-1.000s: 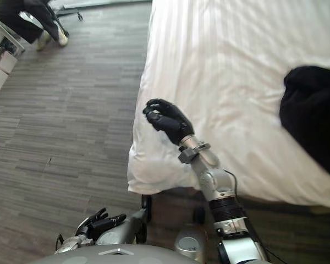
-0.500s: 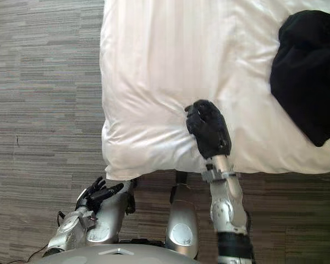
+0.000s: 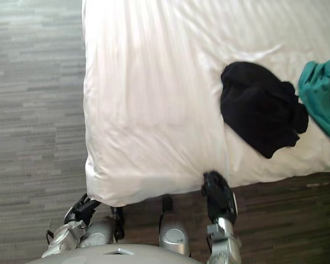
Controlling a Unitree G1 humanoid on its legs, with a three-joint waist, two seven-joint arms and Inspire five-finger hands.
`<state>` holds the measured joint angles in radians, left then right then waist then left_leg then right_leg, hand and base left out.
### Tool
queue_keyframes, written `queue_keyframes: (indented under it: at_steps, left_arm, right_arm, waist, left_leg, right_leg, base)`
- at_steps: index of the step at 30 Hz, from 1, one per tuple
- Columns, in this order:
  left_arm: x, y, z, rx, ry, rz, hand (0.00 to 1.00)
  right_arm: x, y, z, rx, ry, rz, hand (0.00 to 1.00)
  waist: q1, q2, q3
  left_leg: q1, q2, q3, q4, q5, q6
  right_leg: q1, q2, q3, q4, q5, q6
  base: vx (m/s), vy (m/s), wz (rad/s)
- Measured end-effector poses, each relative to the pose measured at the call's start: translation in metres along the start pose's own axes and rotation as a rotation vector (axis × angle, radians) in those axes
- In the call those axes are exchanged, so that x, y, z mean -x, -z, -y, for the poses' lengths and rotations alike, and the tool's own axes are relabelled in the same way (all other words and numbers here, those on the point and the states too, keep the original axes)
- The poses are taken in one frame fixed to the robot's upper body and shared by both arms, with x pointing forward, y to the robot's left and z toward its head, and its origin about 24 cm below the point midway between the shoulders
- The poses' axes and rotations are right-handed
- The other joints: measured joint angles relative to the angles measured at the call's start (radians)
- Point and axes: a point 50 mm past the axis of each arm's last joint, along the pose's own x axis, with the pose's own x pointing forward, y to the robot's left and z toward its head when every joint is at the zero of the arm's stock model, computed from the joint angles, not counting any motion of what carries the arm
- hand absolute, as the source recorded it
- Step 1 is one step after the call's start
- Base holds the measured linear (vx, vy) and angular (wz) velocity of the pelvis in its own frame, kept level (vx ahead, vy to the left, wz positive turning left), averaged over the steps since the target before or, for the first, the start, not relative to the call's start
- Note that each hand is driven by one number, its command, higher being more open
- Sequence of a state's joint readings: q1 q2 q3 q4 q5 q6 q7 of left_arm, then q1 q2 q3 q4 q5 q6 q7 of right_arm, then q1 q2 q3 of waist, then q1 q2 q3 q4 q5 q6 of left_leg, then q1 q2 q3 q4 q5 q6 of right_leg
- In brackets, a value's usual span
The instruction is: Tidy up the quilt and then pick up the clothes from the bed and put them into the laundry hamper
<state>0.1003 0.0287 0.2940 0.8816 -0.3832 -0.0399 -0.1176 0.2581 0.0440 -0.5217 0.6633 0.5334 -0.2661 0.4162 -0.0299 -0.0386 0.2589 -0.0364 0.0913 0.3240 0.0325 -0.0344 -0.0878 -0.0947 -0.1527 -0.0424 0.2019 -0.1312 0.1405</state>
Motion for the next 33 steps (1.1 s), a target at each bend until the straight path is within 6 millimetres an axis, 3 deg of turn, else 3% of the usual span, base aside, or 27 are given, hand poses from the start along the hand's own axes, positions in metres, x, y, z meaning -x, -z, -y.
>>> queue_keyframes:
  at_steps: [1,3,5,7,9,11,14,21,25,27,30,33]
  left_arm:
    - [0.002,0.006,-0.004,0.023,-0.015,-0.015,1.0]
    - [0.006,0.015,-0.01,0.052,-0.047,-0.036,1.0]
    - [0.01,0.026,-0.015,0.013,-0.067,-0.075,1.0]
    - [0.013,0.032,-0.018,-0.026,-0.072,-0.11,1.0]
    - [0.015,0.037,-0.023,-0.049,-0.085,-0.142,1.0]
    - [0.015,0.035,-0.024,-0.075,-0.083,-0.151,1.0]
    - [0.014,0.034,-0.023,-0.118,-0.063,-0.168,1.0]
    - [0.013,0.033,-0.02,-0.257,-0.017,-0.203,1.0]
    - [0.013,0.035,-0.018,-0.267,-0.005,-0.212,1.0]
    - [0.012,0.032,-0.018,-0.289,-0.005,-0.205,1.0]
    - [0.012,0.029,-0.021,-0.292,-0.016,-0.197,1.0]
    - [0.011,0.033,-0.018,-0.296,0.004,-0.194,1.0]
  right_arm:
    - [0.013,0.014,0.018,0.02,0.084,-0.079,1.0]
    - [0.036,0.034,0.034,0.068,0.142,-0.199,1.0]
    - [0.053,0.05,0.039,0.145,0.128,-0.317,1.0]
    - [0.055,0.059,0.034,0.194,0.099,-0.374,1.0]
    - [0.051,0.06,0.029,0.255,0.046,-0.405,1.0]
    - [0.037,0.062,0.011,0.307,-0.054,-0.422,1.0]
    - [0.018,0.066,-0.011,0.324,-0.112,-0.43,1.0]
    - [0.02,0.065,0.009,0.432,-0.082,-0.555,1.0]
    - [0.02,0.062,0.017,0.451,-0.036,-0.565,1.0]
    - [0.02,0.063,0.021,0.458,0.003,-0.595,1.0]
    - [0.01,0.062,0.013,0.489,-0.017,-0.607,1.0]
    - [-0.001,0.053,0.009,0.491,-0.027,-0.572,1.0]
  waist:
    - [-0.001,0.005,-0.023]
    - [-0.003,0.012,-0.053]
    - [-0.004,0.019,-0.088]
    - [-0.005,0.02,-0.109]
    - [-0.003,0.009,-0.139]
    - [-0.002,-0.005,-0.154]
    - [0.002,-0.005,-0.158]
    - [-0.001,0.031,-0.153]
    - [-0.003,0.035,-0.152]
    - [0.002,0.032,-0.15]
    - [0.001,0.026,-0.148]
    - [-0.007,0.04,-0.151]
  left_leg:
    - [0.023,0.0,-0.001,-0.004,-0.006,-0.001]
    - [0.059,-0.001,-0.001,-0.018,-0.008,-0.002]
    - [0.094,-0.002,-0.012,-0.043,-0.008,-0.003]
    - [0.119,-0.004,-0.027,-0.063,-0.001,-0.006]
    - [0.141,-0.01,-0.043,-0.09,0.016,-0.006]
    - [0.153,-0.014,-0.071,-0.116,0.041,-0.005]
    - [0.15,-0.017,-0.112,-0.118,0.064,-0.003]
    - [0.126,-0.029,-0.194,-0.122,0.097,0.003]
    - [0.107,-0.025,-0.14,-0.111,0.091,0.01]
    - [0.072,-0.02,-0.14,-0.031,0.07,0.024]
    - [0.062,-0.028,-0.152,0.042,0.053,0.008]
    - [0.065,-0.027,-0.227,-0.008,0.051,0.004]
  right_leg:
    - [0.028,-0.001,-0.013,-0.01,0.0,0.0]
    - [0.065,-0.002,-0.027,-0.021,0.0,0.0]
    - [0.107,0.0,-0.054,-0.044,0.0,0.0]
    - [0.136,0.0,-0.07,-0.054,0.0,0.0]
    - [0.161,-0.002,-0.091,-0.067,0.001,0.001]
    - [0.188,-0.002,-0.121,-0.086,0.003,0.005]
    - [0.209,-0.004,-0.164,-0.101,0.004,0.006]
    - [0.24,-0.003,-0.25,-0.12,0.002,0.008]
    - [0.254,-0.018,-0.294,-0.133,0.001,0.019]
    - [0.247,-0.031,-0.28,-0.121,0.007,0.017]
    - [0.221,-0.04,-0.207,-0.097,0.014,0.028]
    - [0.135,-0.036,-0.131,-0.057,0.018,0.031]
  base:
    - [0.14,0.018,0.04]
    - [0.1,0.008,0.04]
    - [0.09,-0.005,0.13]
    - [0.03,-0.005,0.23]
    - [-0.02,-0.004,0.27]
    - [-0.07,-0.026,0.32]
    - [-0.12,-0.035,0.38]
    - [-0.13,-0.014,0.35]
    - [-0.05,0.026,0.32]
    - [0.03,0.058,-0.03]
    - [0.04,0.031,-0.59]
    - [-0.01,-0.008,-0.74]
